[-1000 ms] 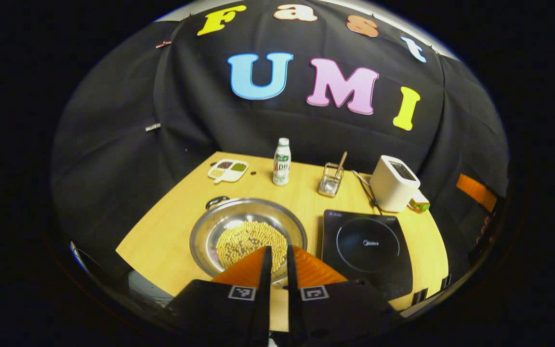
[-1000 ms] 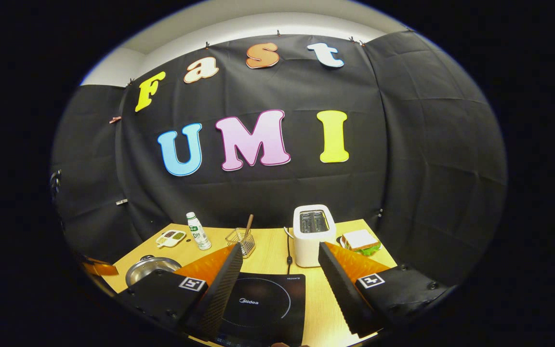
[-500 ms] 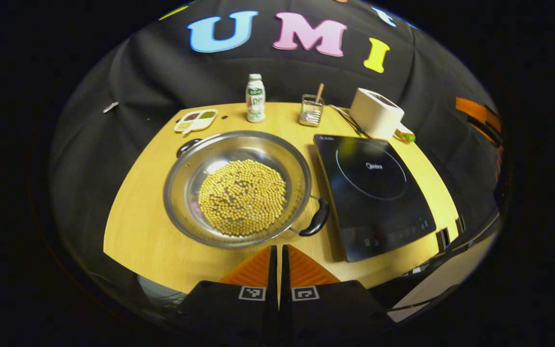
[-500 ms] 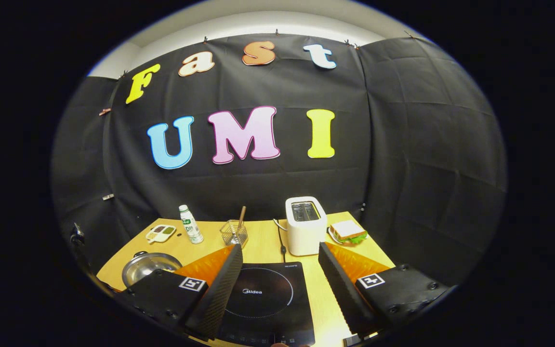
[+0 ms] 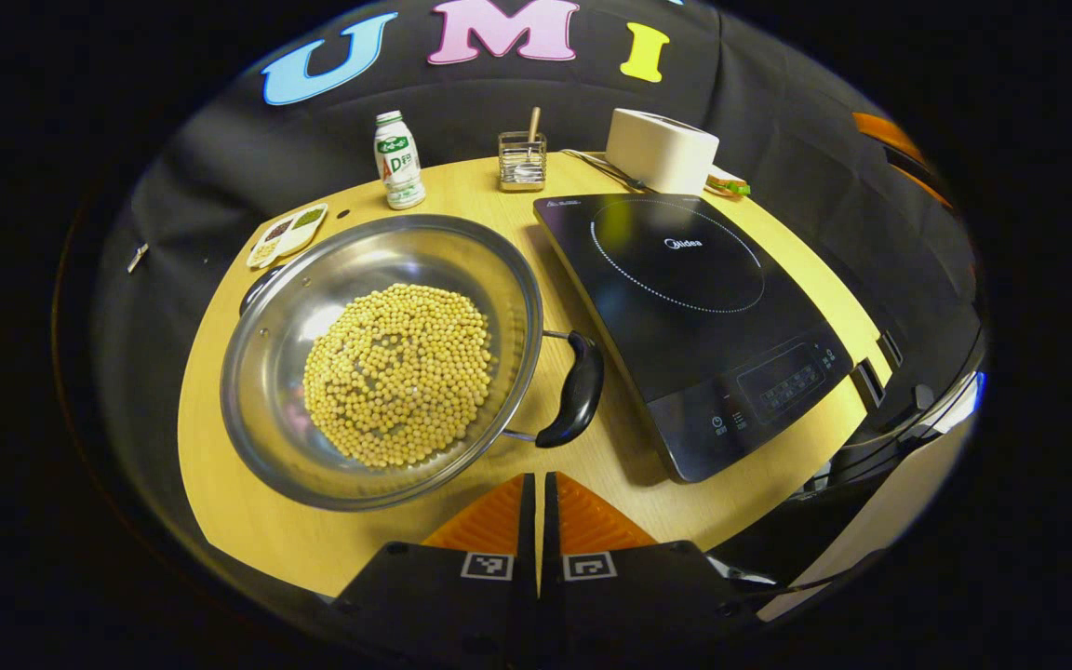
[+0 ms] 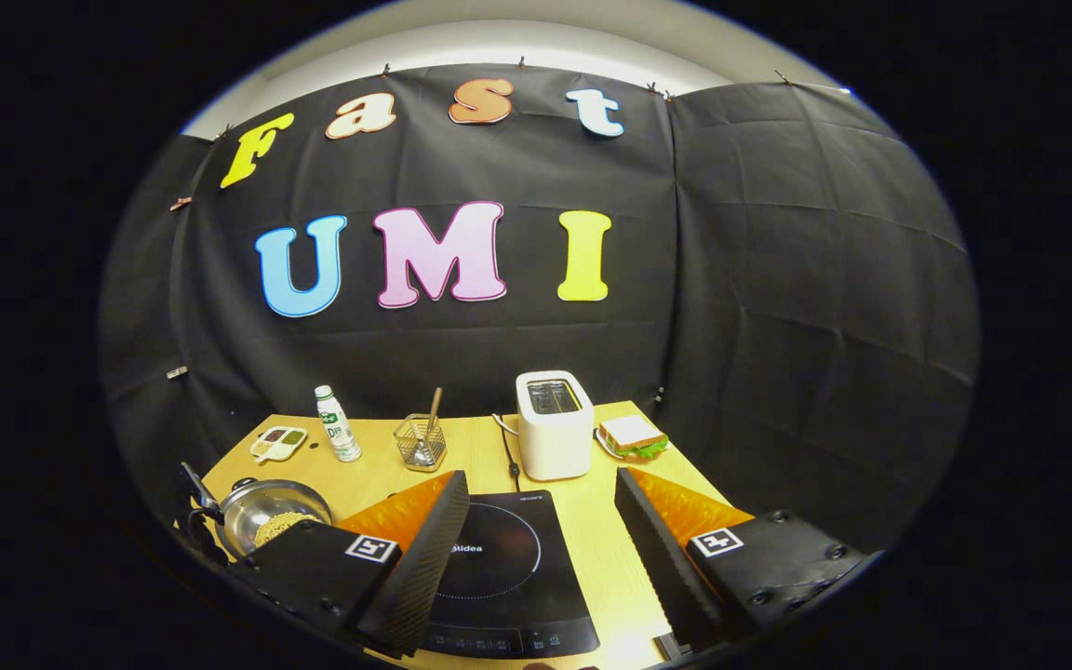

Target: First push the handle of the pot to place it horizontally, then grasp the pot with both hands and set it on the induction cooktop.

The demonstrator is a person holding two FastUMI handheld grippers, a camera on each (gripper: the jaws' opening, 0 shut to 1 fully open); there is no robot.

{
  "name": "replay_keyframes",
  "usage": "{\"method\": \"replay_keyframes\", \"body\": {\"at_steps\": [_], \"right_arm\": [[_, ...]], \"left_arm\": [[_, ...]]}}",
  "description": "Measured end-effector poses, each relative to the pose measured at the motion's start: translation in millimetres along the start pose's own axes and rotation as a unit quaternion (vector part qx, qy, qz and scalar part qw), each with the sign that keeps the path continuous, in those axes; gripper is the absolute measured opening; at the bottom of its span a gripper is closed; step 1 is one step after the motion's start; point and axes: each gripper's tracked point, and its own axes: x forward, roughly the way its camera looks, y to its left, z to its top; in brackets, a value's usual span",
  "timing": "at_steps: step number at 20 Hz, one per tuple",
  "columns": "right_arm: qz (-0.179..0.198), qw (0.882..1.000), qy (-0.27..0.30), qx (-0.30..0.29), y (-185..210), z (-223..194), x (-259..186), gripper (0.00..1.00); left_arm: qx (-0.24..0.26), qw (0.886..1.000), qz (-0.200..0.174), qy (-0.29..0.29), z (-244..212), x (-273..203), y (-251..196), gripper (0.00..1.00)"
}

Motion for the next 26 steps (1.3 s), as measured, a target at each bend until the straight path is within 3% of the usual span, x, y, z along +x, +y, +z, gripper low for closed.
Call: {"method": "replay_keyframes", "body": {"at_steps": [26], "right_arm": [[-0.03,1.0,0.005,-0.003,-22.1,0.8,16.9,0.98]], "left_arm": [[-0.02,0.999,-0.016,-0.028,94.2,60.5,-6.3,0.05]]}}
